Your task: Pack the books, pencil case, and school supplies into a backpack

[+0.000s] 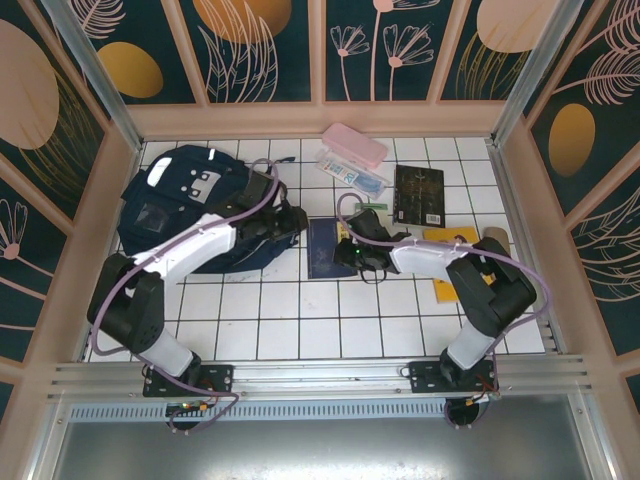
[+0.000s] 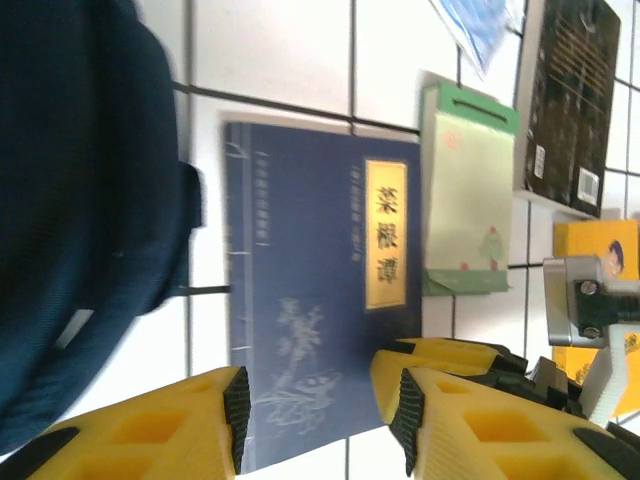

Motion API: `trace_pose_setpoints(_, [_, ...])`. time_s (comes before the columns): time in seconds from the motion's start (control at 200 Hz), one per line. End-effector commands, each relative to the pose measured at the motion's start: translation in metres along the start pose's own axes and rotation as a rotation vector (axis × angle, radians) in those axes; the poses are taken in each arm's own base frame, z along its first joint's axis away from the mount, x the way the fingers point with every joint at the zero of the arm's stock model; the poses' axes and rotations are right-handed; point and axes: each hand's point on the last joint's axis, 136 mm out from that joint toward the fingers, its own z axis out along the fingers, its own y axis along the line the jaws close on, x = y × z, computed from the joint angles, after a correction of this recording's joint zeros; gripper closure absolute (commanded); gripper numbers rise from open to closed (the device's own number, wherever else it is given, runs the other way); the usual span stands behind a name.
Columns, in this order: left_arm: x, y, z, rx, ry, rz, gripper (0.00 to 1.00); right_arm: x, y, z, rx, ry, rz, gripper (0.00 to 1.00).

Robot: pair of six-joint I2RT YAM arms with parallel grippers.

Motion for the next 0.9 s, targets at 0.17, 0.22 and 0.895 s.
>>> trace_pose_setpoints(0.17, [0.039,0.012,0.042,-0.058,0.082,-0.044,0.51,-0.012,-0.015,-0.032,0.059,-0.081,0.005,0.64])
trace_pose_setpoints(0.22, [0.048,0.02,0.052,-0.085,0.108,-0.044,0.5,-0.008,-0.021,-0.029,0.063,-0.067,0.012,0.64])
trace_pose_setpoints(0.895, [0.081,0.018,0.092,0.034,0.226,-0.083,0.52,0.021,-0.028,0.013,0.015,0.052,0.063,0.68])
